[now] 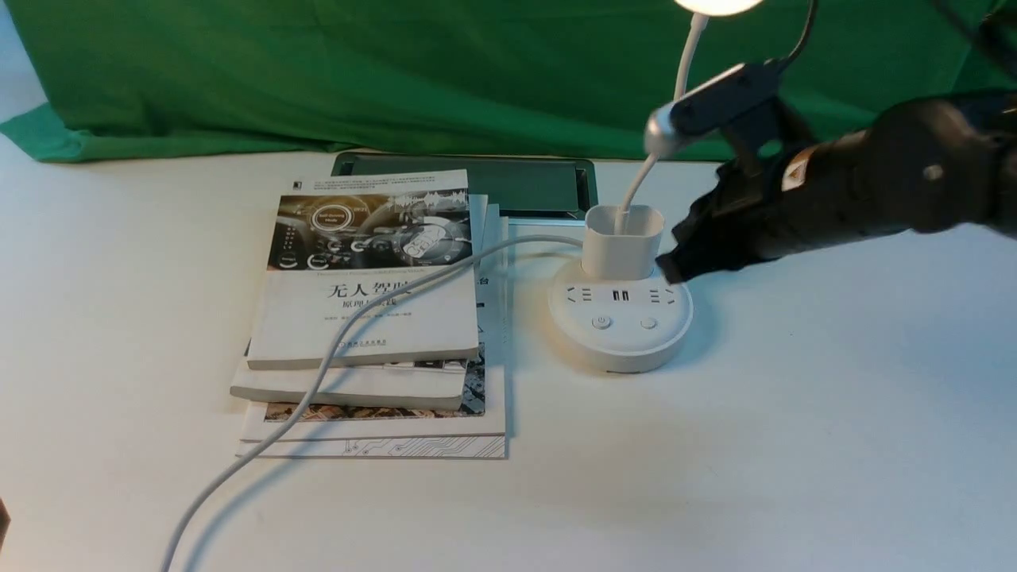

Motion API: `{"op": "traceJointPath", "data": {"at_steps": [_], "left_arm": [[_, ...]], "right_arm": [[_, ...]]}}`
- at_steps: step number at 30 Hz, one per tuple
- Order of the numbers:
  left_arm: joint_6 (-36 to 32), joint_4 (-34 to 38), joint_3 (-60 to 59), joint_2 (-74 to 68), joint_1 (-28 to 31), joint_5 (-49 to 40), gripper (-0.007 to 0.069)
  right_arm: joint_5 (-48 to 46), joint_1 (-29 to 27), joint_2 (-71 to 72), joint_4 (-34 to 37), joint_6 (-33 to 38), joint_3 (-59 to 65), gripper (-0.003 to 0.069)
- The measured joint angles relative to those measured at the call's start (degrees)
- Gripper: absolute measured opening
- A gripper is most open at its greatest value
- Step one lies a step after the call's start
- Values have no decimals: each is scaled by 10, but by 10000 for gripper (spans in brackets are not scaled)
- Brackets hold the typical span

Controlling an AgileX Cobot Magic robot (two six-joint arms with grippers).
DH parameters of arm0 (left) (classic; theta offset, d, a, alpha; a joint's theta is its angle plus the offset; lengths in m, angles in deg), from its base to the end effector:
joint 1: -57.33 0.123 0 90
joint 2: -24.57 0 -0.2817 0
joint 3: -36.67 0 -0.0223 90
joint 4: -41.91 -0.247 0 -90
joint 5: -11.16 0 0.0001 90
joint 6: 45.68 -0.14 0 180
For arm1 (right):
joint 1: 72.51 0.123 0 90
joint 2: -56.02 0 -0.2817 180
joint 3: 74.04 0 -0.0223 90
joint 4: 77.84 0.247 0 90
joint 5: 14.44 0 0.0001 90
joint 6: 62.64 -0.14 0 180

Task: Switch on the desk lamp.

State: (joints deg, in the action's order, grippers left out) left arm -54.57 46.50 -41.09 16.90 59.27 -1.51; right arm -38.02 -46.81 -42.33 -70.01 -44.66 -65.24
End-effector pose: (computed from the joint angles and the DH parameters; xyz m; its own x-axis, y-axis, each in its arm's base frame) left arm 0.1039 0.0011 0.1828 -0.1410 0.0722 -0.9874 -0.0057 0.9973 0.0737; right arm 0.3478 0.1759 0.2593 -0.4871 -0.4420 -0.7532 -0.5717 0.8134 -0.1076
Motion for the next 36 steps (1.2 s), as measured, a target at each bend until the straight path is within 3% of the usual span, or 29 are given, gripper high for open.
{"op": "traceJointPath", "data": {"at_steps": [11, 26, 32, 36], "left_arm": [[0, 0, 0, 0, 0, 0, 21], [0, 0, 0, 0, 0, 0, 21], [0, 0, 0, 0, 0, 0, 21], [0, 0, 0, 0, 0, 0, 21]], "right_arm": [[47, 0, 365, 0, -60, 215, 42], [139, 0, 647, -1, -49, 455, 89], [286, -5, 713, -1, -51, 564, 104], [355, -71, 774, -1, -87, 656, 117]]}}
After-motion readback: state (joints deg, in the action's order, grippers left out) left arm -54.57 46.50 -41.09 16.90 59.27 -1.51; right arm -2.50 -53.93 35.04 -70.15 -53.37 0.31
